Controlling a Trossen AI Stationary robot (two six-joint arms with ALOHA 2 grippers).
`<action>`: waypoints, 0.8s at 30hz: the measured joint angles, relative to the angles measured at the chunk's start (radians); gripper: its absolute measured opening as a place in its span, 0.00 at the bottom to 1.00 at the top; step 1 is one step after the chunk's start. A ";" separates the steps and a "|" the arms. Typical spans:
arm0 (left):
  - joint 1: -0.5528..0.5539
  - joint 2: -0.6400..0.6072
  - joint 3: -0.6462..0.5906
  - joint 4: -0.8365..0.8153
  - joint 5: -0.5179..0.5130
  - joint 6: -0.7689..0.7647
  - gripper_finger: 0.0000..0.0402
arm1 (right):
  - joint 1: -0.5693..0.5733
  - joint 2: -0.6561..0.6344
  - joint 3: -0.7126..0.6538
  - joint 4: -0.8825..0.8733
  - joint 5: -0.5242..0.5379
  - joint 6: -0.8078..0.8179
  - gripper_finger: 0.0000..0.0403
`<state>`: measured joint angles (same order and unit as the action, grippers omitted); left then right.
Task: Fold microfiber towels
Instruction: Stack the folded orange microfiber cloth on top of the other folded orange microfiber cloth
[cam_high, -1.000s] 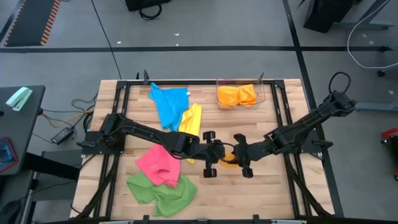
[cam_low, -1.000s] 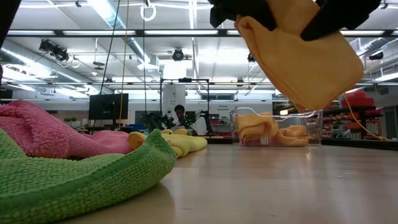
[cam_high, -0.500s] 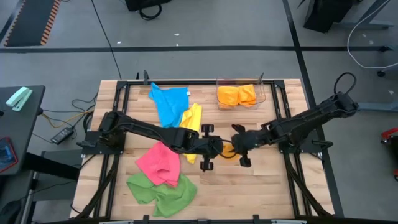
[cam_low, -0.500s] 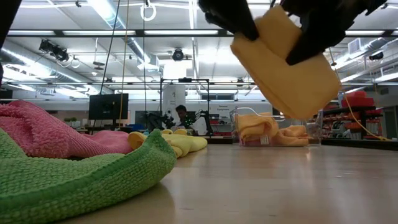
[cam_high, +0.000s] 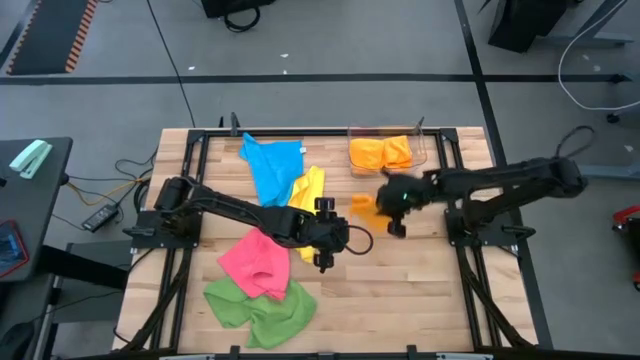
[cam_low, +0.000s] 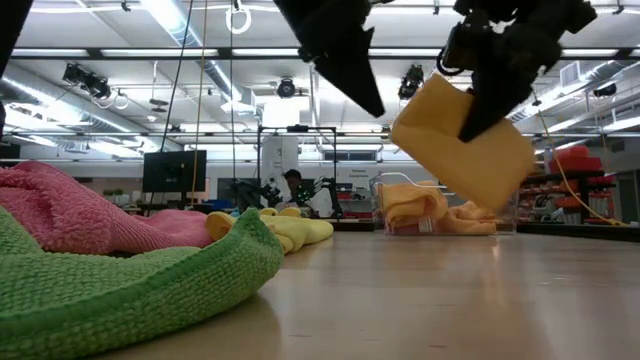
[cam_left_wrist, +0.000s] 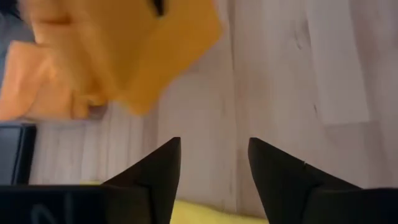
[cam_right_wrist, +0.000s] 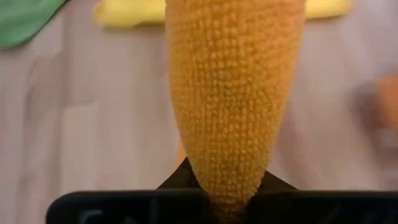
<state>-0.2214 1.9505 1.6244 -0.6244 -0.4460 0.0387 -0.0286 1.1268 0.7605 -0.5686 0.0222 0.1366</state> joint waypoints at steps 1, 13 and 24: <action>0.000 -0.003 -0.018 0.033 -0.002 0.000 0.47 | -0.036 -0.019 0.000 -0.001 -0.003 -0.009 0.05; 0.029 -0.012 -0.136 0.155 0.136 0.081 0.30 | -0.544 -0.120 0.000 0.144 -0.423 -0.059 0.05; 0.098 -0.138 -0.297 0.286 0.217 0.106 0.19 | -0.809 0.008 0.022 0.221 -0.591 -0.069 0.05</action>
<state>-0.1239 1.8121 1.3272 -0.3387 -0.2295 0.1450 -0.8376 1.1344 0.7822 -0.3474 -0.5685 0.0674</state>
